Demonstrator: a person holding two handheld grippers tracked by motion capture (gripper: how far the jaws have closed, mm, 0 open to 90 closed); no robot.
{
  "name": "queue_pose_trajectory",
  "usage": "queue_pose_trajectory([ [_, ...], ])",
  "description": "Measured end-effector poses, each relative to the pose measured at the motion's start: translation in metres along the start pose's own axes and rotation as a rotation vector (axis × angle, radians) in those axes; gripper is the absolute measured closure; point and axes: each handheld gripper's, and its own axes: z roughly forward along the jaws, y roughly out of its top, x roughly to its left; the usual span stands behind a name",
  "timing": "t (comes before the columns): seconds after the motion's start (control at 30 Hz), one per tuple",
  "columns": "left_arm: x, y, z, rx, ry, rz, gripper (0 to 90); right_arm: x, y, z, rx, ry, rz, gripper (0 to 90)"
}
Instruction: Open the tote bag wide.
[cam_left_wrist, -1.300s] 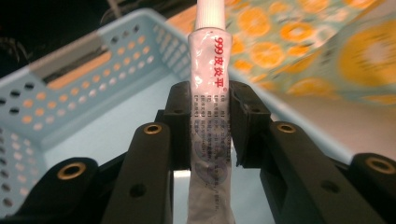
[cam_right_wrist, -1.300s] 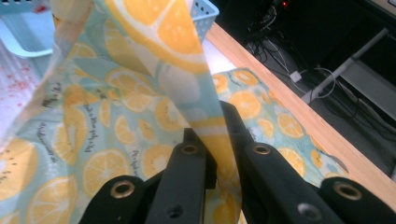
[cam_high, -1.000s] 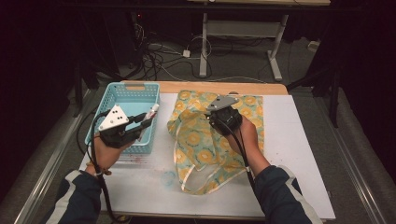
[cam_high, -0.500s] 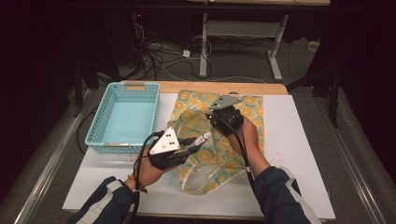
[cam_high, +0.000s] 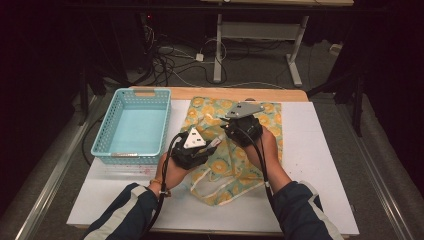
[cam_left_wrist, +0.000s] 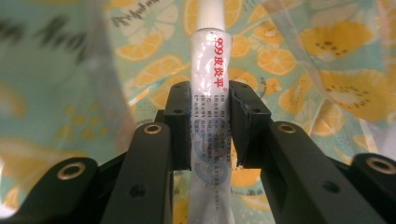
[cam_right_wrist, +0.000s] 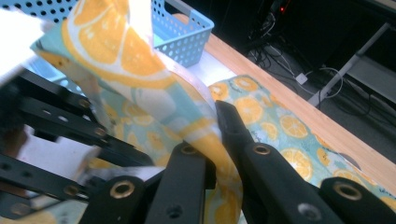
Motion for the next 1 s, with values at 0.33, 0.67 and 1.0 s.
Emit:
queue_pose_trajectory([
  [0.33, 0.000, 0.018, 0.012, -0.089, 0.017, -0.027, 69.3, -0.004, 0.001, -0.008, -0.042, -0.003, 0.055, 89.6],
  [0.67, -0.003, 0.036, 0.003, -0.153, -0.008, -0.051, 69.2, -0.004, 0.006, -0.020, -0.079, -0.014, 0.050, 89.6],
  [1.0, 0.000, 0.038, 0.024, -0.138, 0.018, -0.046, 68.8, -0.008, 0.005, -0.023, -0.071, -0.012, 0.058, 89.6],
])
